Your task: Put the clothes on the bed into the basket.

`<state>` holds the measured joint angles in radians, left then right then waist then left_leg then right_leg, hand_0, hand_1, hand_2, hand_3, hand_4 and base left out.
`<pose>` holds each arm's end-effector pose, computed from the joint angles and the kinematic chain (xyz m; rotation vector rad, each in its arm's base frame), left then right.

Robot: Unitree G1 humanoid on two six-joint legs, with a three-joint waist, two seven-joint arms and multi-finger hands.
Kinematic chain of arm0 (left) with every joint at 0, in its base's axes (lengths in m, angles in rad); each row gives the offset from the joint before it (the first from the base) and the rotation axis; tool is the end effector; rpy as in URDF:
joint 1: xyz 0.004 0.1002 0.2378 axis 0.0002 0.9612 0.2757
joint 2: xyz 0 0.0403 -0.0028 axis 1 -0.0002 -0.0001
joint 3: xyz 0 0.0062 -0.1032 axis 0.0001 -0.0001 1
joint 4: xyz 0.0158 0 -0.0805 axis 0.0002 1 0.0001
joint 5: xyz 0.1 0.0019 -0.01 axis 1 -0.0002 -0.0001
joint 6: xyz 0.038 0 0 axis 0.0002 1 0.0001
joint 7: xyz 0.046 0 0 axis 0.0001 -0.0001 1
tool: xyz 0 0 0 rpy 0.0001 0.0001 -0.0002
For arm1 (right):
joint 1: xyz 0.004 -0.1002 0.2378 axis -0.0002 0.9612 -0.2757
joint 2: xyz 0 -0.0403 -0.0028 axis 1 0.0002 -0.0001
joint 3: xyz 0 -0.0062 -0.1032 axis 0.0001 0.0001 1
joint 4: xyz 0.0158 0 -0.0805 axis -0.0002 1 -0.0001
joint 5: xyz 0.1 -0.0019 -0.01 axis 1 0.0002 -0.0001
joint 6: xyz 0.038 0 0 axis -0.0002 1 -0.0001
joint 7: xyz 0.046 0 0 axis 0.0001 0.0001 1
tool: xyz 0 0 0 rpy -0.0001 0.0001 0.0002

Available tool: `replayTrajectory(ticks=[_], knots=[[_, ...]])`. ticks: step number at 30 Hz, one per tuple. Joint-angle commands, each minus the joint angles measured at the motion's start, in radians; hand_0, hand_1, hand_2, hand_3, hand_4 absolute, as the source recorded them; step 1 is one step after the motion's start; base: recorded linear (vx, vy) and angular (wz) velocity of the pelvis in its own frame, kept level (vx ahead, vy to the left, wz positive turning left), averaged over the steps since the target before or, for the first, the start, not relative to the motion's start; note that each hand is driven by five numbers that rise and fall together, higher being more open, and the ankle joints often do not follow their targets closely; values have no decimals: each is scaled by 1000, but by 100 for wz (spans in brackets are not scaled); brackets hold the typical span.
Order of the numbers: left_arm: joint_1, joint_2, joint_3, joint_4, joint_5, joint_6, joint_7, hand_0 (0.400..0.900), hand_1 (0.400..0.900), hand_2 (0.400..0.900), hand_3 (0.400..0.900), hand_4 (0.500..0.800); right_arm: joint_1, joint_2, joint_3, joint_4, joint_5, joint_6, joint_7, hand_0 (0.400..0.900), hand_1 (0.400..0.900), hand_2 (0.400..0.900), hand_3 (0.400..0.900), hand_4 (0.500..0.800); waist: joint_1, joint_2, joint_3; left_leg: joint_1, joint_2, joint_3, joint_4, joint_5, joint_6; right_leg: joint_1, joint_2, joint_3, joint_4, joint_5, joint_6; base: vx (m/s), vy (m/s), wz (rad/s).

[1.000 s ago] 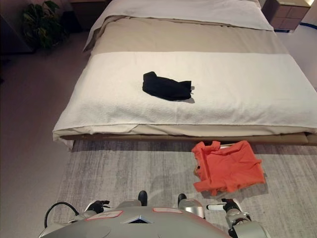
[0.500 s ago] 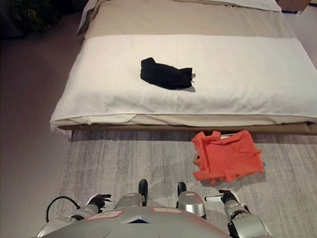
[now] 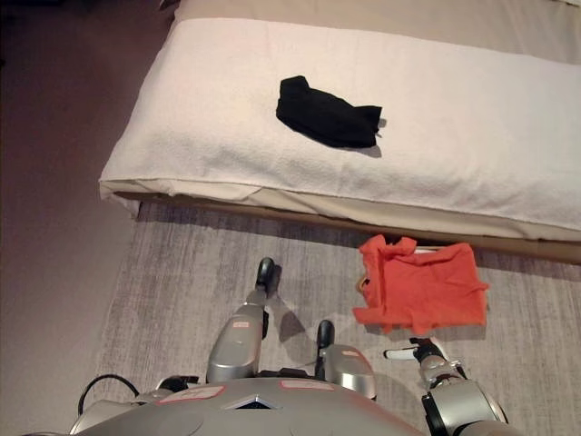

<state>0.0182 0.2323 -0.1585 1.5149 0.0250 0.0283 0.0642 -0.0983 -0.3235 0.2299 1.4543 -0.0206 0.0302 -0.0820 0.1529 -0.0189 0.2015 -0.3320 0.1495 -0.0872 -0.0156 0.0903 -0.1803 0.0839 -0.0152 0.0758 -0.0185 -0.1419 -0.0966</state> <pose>0.0120 0.2310 -0.1220 0.3743 1.5597 0.0859 0.0669 -0.2583 -0.1088 -0.5184 1.3839 -0.1057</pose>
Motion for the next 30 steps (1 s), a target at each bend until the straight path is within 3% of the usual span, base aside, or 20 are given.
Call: replayTrajectory(ticks=[1, 2, 3, 9, 12, 13, 16, 17, 20, 21, 23, 25, 27, 28, 30], knots=[[55, 47, 53, 8, 0, 5, 18, 900, 900, 900, 900, 800, 73, -15, 2, -2, 2, 12, -8, 900, 900, 900, 900, 800, 39, -61, -105, -156, -44, 8, 5, 208, 79, 240, -48, 28, 74, -150, 173, 592, 335, -38], [47, 48, 51, 9, 0, 5, 17, 900, 900, 900, 900, 800, 68, -16, -8, -3, 7, 12, -5, 900, 900, 900, 900, 800, 40, -67, -123, -157, -58, 17, 48, 218, 75, 258, -80, 20, 76, -133, 197, 653, 354, -8], [38, 53, 47, 3, -8, 1, 22, 900, 900, 900, 900, 800, 73, -12, -15, -6, 10, 10, 0, 900, 900, 900, 900, 800, 36, -87, -136, -157, -89, 35, 85, 214, 81, 256, -129, 9, 96, -52, 229, 565, 294, -1], [29, 73, 23, -42, -18, -9, 9, 900, 900, 900, 900, 800, 35, -20, 12, -48, -1, 11, 11, 900, 900, 900, 900, 800, 52, -99, -194, -135, -179, 78, 89, 147, 131, 171, -180, 8, 189, 342, 273, 413, 187, 27], [24, 83, 15, -37, -3, -6, 5, 900, 900, 900, 900, 800, 25, -21, 9, -68, 11, 7, 8, 900, 900, 900, 900, 800, 45, -91, -199, -76, -209, 82, 77, 93, 168, 149, -186, -8, 280, 462, 274, 412, 192, 16], [21, 88, 14, -35, 1, -5, 4, 900, 900, 900, 900, 800, 24, -19, 13, -66, 10, 6, 8, 900, 900, 900, 900, 800, 39, -84, -195, -53, -218, 83, 71, 76, 181, 129, -175, -16, 314, 475, 266, 378, 178, 19], [8, 104, 9, -38, 6, -9, 4, 900, 900, 900, 900, 800, 10, -16, 33, -69, -3, 1, 0, 900, 900, 900, 900, 800, -2, -56, -156, 51, -241, 46, 22, 42, 212, -11, -101, -57, 378, 345, 231, 301, 137, 28], [8, 104, 9, -38, 6, -9, 4, 900, 900, 900, 900, 800, 10, -16, 33, -69, -3, 1, 0, 900, 900, 900, 900, 800, -2, -54, -156, 50, -240, 45, 22, 43, 211, -13, -100, -58, 378, 346, 230, 235, 87, 28], [-1, 106, -1, -38, 17, -6, 9, 900, 900, 900, 900, 800, 13, -14, 44, -58, -19, 1, -13, 900, 900, 900, 900, 800, -55, 10, -111, 176, -211, -13, -10, 14, 204, -137, -64, -164, 350, 84, 183, 345, 28, 48], [-6, 104, -9, -38, 23, -9, 11, 900, 900, 900, 900, 800, 15, -17, 41, -59, -19, 0, -19, 900, 900, 900, 900, 800, -76, 15, -92, 222, -210, -27, -19, -1, 199, -179, -58, -179, 290, 80, 179, 363, -66, 54], [-9, 96, -13, -38, 32, -12, 14, 900, 900, 900, 900, 800, 13, -24, 44, -66, -29, -1, -28, 900, 900, 900, 900, 800, -100, 11, -72, 279, -210, -39, -26, -30, 188, -210, -83, -192, 150, 140, 199, 346, -132, 47], [31, 168, 26, -12, 59, -27, -9, 900, 900, 900, 900, 800, 13, -56, 42, -80, -59, -7, -31, 900, 900, 900, 900, 800, -114, 17, -52, 331, -210, -71, -15, -74, 177, -303, -108, -179, 20, 243, 227, 381, -176, 63], [54, 209, 57, -14, 72, -43, -18, 900, 900, 900, 900, 800, -14, -90, 60, -114, -122, -15, -48, 900, 900, 900, 900, 800, -123, 4, -28, 376, -225, -88, 32, -129, 167, -333, -130, -154, 14, 300, 257, 340, -205, 39], [54, 209, 58, -15, 72, -43, -18, 900, 900, 900, 900, 800, -14, -90, 60, -114, -122, -15, -48, 900, 900, 900, 900, 800, -124, 4, -27, 377, -224, -88, 34, -131, 167, -332, -129, -154, 15, 299, 257, 280, -270, 11], [-19, 156, 30, -31, 51, -42, 8, 900, 900, 900, 900, 800, -90, -122, 119, -124, -201, -2, -91, 900, 900, 900, 900, 800, -134, -19, -32, 381, -230, -83, 93, -195, 160, -326, -145, -154, 62, 307, 244, 202, -220, 22]])
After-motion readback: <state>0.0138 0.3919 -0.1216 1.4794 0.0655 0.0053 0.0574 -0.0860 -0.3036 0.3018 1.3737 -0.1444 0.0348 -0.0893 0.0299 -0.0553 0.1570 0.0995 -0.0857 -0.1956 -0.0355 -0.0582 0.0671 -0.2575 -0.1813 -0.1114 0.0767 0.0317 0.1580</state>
